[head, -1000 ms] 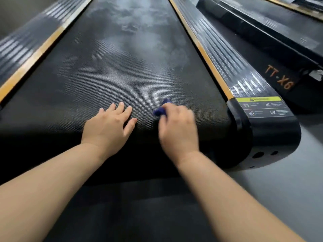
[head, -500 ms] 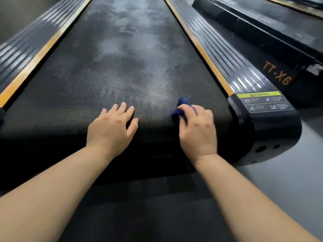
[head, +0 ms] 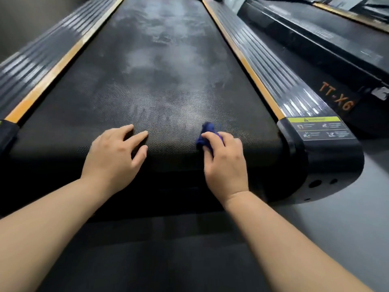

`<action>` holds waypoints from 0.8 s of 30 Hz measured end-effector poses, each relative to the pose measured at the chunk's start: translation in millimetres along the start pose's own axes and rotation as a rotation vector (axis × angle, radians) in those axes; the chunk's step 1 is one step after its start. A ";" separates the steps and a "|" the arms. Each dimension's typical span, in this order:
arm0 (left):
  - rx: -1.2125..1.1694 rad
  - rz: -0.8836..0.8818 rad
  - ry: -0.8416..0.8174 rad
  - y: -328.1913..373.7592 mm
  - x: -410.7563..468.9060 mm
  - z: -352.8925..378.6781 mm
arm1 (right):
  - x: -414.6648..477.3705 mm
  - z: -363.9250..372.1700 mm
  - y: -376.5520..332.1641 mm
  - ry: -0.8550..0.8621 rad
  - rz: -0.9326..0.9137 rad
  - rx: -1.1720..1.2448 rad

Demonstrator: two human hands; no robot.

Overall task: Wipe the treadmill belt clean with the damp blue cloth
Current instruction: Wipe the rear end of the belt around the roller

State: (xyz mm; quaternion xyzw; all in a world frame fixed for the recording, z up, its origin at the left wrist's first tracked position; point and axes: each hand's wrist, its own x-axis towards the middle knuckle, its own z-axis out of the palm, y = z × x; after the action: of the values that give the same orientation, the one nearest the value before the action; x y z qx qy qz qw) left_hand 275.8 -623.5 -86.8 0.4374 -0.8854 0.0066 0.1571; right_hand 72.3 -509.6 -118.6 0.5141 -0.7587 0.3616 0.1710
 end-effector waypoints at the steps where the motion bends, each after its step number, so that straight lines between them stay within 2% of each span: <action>1: 0.012 -0.004 0.005 -2.6 -2.9 0.0 | 5.0 -2.3 2.4 -0.025 -0.031 -0.025; 3: 0.030 -0.006 0.004 -8.1 -7.3 -2.1 | 18.6 -11.3 25.4 -0.020 0.058 -0.127; 6: 0.027 -0.023 0.004 -21.5 -14.3 -4.8 | 36.0 -24.4 51.7 0.025 0.358 -0.165; 7: 0.015 -0.026 0.000 -26.9 -17.3 -5.4 | 36.3 -20.6 40.4 0.009 0.353 -0.160; 12: 0.012 0.012 -0.014 -38.6 -21.7 -7.9 | 12.6 31.1 -76.7 -0.154 -0.024 0.078; 15: -0.006 0.032 -0.012 -41.5 -20.5 -9.5 | 19.3 34.3 -93.4 -0.267 -0.116 0.136; 17: -0.020 0.054 -0.026 -45.7 -22.4 -10.3 | 36.8 27.3 -68.5 -0.258 -0.037 0.069; 20: -0.087 0.026 -0.074 -50.7 -26.1 -12.9 | 56.3 4.1 -14.6 -0.200 0.248 -0.106; 22: -0.129 0.012 -0.085 -50.9 -26.3 -11.7 | 51.4 -8.8 -2.3 -0.153 0.389 -0.150; 24: -0.142 -0.011 -0.056 -47.5 -26.3 -9.6 | 40.5 -1.0 -22.2 -0.130 0.342 -0.143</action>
State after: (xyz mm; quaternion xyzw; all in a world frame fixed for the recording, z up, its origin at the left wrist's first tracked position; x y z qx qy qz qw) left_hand 330.2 -631.0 -91.1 0.4301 -0.8853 -0.0693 0.1628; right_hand 75.6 -540.1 -84.1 0.3867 -0.8682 0.2964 0.0938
